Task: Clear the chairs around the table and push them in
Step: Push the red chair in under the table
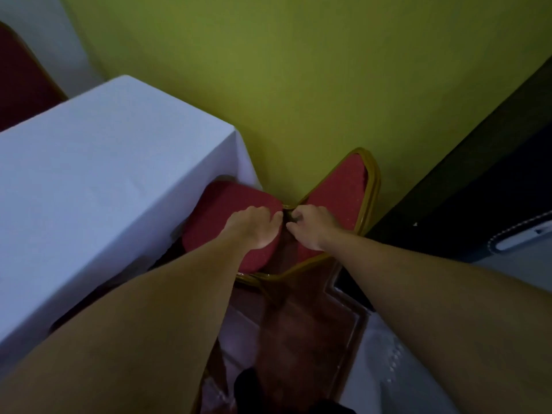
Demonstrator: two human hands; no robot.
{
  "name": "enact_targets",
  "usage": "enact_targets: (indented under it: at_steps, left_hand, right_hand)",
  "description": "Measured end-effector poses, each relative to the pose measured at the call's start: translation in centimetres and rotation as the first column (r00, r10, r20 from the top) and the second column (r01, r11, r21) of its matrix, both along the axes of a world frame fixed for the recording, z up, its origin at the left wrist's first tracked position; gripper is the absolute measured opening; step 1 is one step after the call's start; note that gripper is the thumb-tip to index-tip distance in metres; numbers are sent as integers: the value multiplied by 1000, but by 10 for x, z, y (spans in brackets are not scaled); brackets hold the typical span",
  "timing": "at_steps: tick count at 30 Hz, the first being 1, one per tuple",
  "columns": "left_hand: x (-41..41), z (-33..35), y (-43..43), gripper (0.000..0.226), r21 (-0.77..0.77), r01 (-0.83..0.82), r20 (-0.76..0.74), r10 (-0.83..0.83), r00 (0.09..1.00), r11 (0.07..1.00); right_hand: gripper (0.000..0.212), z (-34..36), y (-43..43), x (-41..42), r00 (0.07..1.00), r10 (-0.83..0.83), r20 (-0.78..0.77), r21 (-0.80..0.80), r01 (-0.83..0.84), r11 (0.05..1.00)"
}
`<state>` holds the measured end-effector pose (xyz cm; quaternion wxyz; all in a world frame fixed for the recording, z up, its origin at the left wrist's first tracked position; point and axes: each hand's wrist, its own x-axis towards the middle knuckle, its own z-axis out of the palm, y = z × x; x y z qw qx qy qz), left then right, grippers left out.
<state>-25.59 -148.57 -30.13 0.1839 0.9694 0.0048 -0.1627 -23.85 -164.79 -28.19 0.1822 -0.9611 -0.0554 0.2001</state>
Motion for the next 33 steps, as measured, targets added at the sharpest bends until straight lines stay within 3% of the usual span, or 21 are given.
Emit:
enact_targets:
  at_steps: [6,11,17,22,27,33]
  left_hand:
    - [28,-4,1,64,2,-69,5,69,998,998]
    - [57,-2,-8,48,-90,-145,6,146,989,985]
    - [80,-4,-26,35,-121,-275,6,278,961,954]
    - [89,-19,-30,41,-74,-335,-43,332,942,939]
    - [107,-31,-22,51,-121,-394,-107,383,918,911]
    - [112,-59,-32,55,-184,-442,-225,400,888,878]
  right_hand:
    - [43,-5,3,35,997,79,1,37,-79,996]
    - [31,-5,-2,89,973,229,-9,109,-226,968]
    - [32,-5,-10,141,930,368,2,137,-365,921]
    - [27,-12,-3,162,893,451,-18,155,-443,883]
    - [24,-24,3,176,871,490,-49,148,-478,866]
    - [37,-54,-5,193,847,515,-134,57,-512,857]
